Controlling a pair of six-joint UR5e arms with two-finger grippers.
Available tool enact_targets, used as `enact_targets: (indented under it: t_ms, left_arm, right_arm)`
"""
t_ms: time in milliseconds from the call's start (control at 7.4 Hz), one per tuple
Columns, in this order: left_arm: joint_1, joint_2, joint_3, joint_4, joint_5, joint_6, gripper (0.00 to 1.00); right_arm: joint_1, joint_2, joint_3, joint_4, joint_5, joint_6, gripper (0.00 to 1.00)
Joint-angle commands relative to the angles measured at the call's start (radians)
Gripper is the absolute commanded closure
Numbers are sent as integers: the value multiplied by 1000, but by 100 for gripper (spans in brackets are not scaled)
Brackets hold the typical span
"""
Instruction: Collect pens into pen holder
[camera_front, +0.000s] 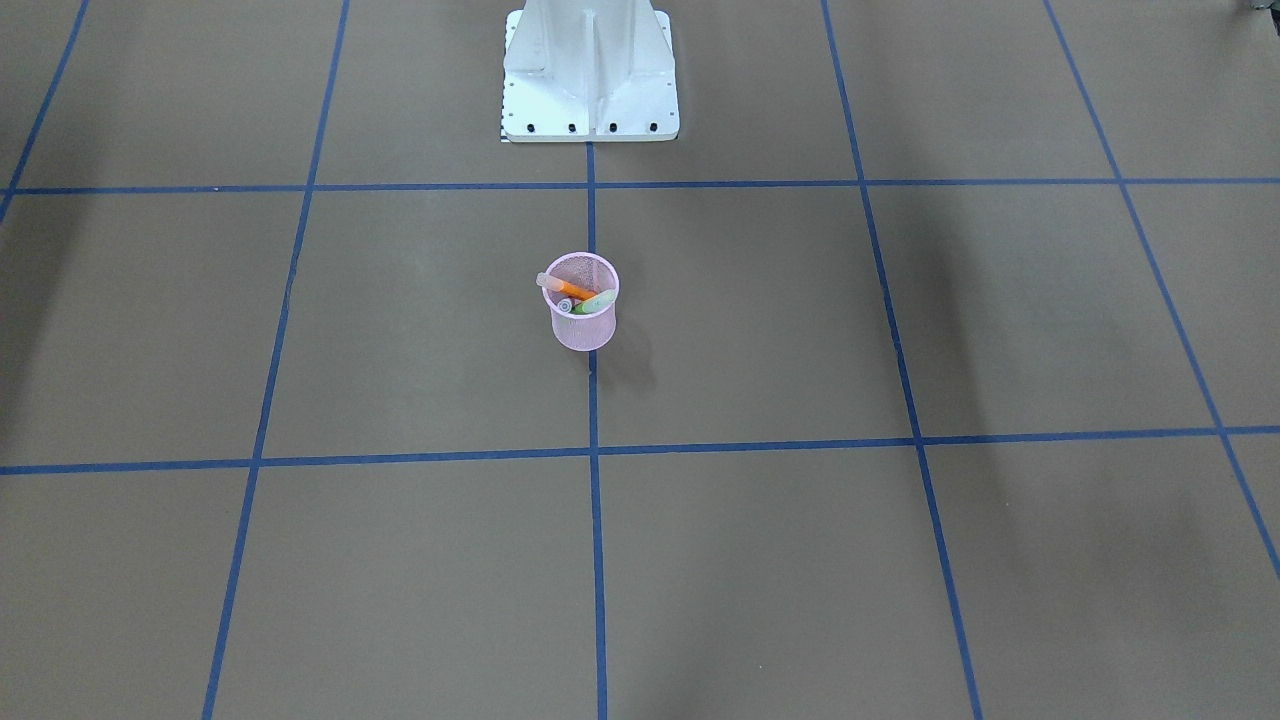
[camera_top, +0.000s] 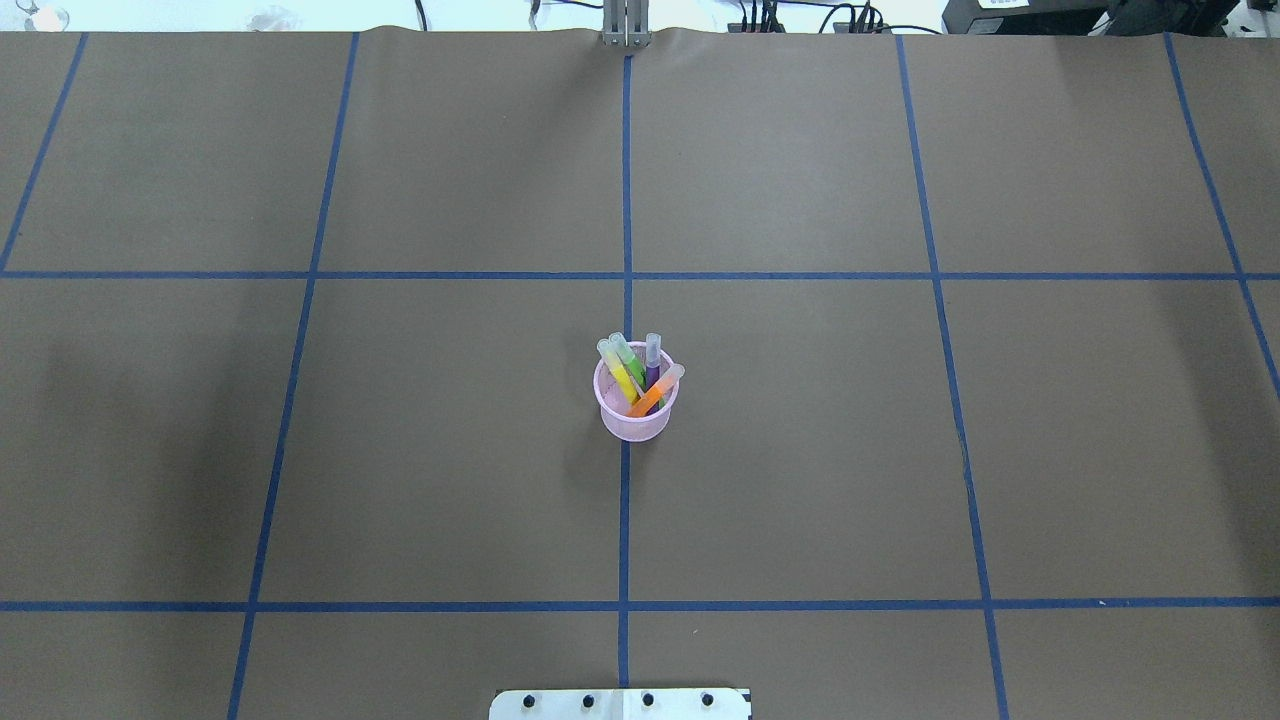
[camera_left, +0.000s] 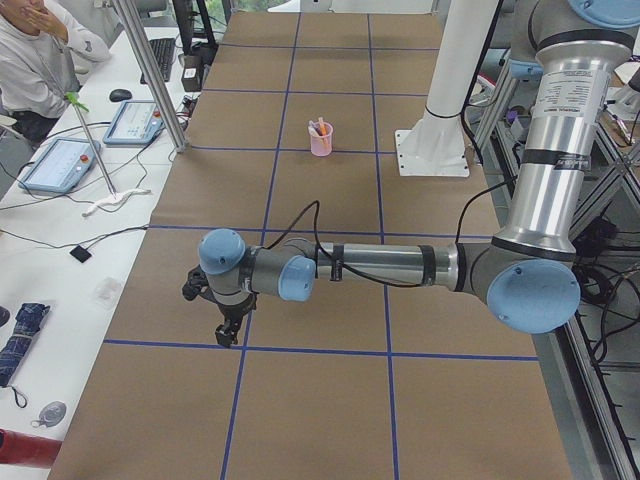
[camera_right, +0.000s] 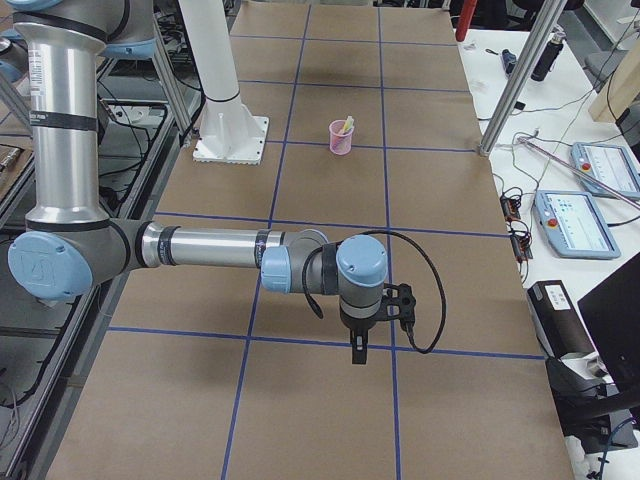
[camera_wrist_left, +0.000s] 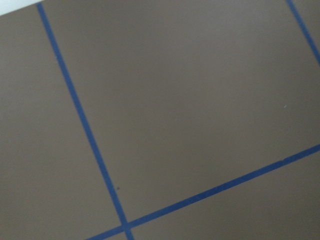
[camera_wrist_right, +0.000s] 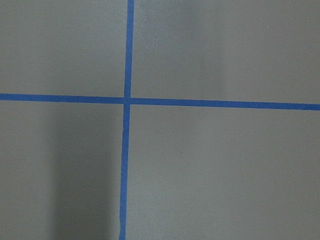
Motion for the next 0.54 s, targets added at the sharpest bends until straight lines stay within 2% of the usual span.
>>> enact_targets:
  t_ms: [0,135,405]
  left_arm:
    - [-14,52,-22,13,17,68,0]
    - [-49,59,-61,97,14,98,0]
    - [-91,168,-255,220,14,119,0]
  right_arm:
    - [0,0,14,1,1,2,0]
    - [-2,2,16,1,1,2,0]
    - [-8,20,37,-8,7,55,0]
